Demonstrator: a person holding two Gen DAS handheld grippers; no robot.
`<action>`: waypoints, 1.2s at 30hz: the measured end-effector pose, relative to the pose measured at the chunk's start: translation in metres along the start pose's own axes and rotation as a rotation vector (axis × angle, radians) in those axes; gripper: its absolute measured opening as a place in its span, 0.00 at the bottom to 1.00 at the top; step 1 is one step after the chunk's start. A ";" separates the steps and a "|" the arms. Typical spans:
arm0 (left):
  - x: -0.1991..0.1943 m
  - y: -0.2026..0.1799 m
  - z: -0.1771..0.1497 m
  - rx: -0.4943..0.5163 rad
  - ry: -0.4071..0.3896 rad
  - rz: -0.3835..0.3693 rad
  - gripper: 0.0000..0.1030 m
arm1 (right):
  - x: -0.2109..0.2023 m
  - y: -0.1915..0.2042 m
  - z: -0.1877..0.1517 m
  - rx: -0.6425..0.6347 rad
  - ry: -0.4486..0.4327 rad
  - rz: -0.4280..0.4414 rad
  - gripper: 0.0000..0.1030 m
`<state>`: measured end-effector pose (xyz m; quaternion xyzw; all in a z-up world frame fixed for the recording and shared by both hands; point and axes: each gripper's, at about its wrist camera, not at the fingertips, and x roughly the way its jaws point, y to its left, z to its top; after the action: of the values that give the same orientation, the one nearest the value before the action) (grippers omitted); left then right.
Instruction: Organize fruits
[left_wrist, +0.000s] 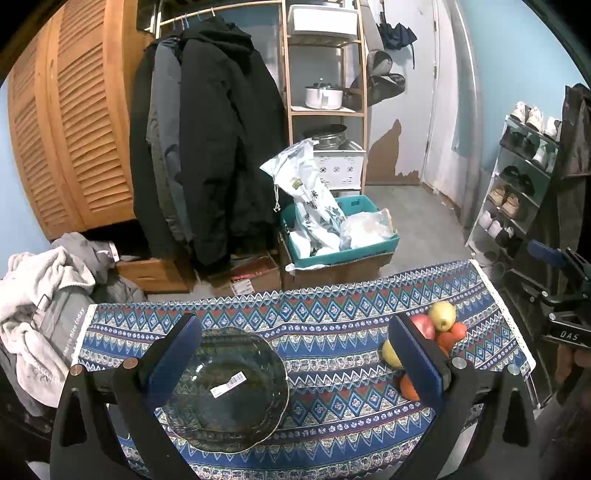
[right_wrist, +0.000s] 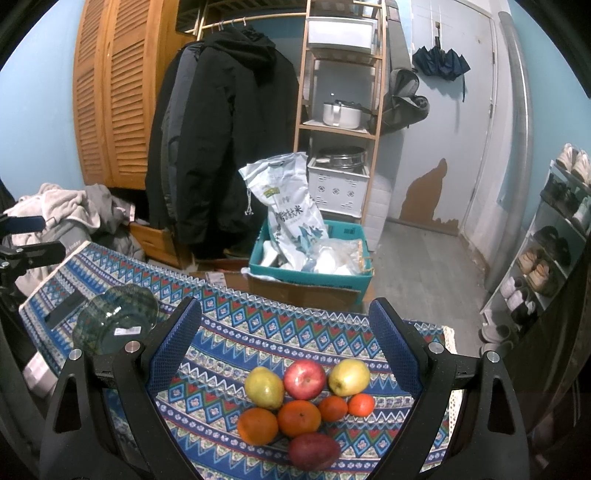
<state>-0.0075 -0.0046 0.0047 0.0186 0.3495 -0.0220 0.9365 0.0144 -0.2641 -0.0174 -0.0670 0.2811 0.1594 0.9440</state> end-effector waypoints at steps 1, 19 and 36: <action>0.000 0.000 0.000 -0.001 0.001 0.000 0.99 | 0.000 0.000 0.000 0.000 -0.001 -0.001 0.88; 0.002 0.003 0.002 -0.012 0.014 0.006 0.99 | -0.001 0.002 -0.002 -0.001 -0.001 0.003 0.88; -0.001 0.004 -0.001 -0.008 -0.006 0.011 0.99 | -0.004 0.003 0.000 -0.010 -0.003 0.005 0.88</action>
<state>-0.0089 -0.0009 0.0050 0.0165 0.3465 -0.0156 0.9378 0.0108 -0.2626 -0.0155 -0.0710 0.2791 0.1635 0.9436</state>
